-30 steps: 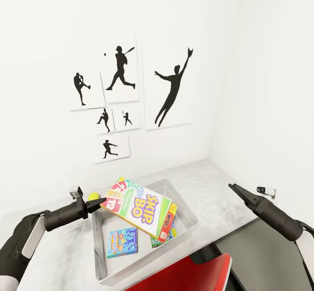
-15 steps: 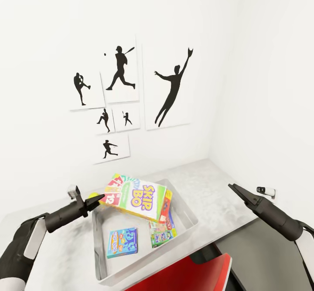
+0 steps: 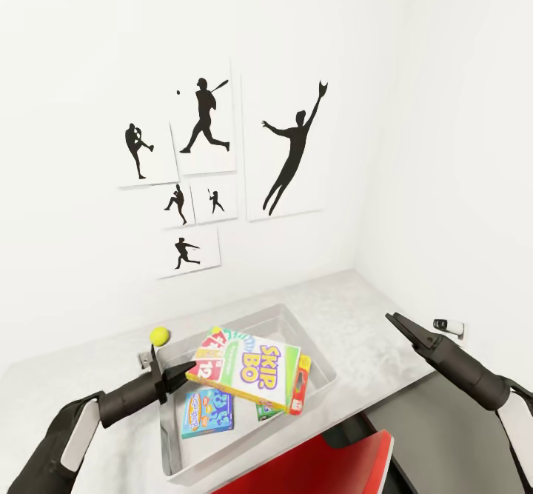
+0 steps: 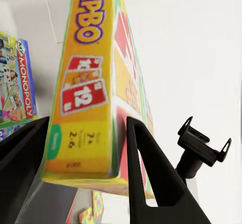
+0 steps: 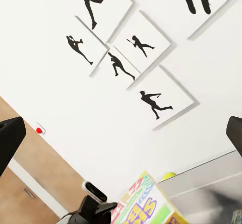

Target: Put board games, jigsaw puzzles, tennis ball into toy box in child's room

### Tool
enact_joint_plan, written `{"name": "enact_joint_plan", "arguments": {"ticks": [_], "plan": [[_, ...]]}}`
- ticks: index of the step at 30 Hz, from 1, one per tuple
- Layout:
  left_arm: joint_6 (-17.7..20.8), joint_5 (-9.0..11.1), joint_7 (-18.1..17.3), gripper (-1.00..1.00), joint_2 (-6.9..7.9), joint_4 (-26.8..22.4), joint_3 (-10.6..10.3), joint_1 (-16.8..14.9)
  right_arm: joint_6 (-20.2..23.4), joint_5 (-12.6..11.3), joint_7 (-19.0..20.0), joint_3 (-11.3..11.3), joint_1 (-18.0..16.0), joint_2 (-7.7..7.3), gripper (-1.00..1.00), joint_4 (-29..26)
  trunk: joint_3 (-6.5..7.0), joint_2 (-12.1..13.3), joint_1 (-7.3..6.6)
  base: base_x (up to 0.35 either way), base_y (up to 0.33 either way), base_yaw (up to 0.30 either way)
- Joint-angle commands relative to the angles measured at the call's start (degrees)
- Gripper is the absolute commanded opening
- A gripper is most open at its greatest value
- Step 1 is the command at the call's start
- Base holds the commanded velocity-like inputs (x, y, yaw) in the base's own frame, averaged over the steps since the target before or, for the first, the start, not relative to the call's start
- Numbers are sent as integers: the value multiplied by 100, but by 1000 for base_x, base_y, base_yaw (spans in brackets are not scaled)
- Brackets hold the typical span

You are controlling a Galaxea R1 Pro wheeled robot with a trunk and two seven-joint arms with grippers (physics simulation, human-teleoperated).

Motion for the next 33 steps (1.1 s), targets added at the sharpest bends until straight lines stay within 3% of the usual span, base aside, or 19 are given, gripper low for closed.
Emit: {"name": "enact_joint_plan", "arguments": {"ticks": [1,12,21,33], "plan": [[24,-8,-23,-100,-6,34,4,-5,37,-27,1,-1,-5,-2,100,1,-13,-13,4,0,0,0],[15,56,-48,-100,-14,391,37,23,37,-27,1,-1,-5,6,100,1,-13,-13,4,0,0,0],[8,295,-72,-100,-21,397,284,61,37,-27,1,-1,-5,6,100,2,-13,-13,4,0,0,0],[-6,413,-98,-100,-35,397,325,74,37,-18,1,1,-5,12,100,2,-13,-13,4,0,0,0]]}}
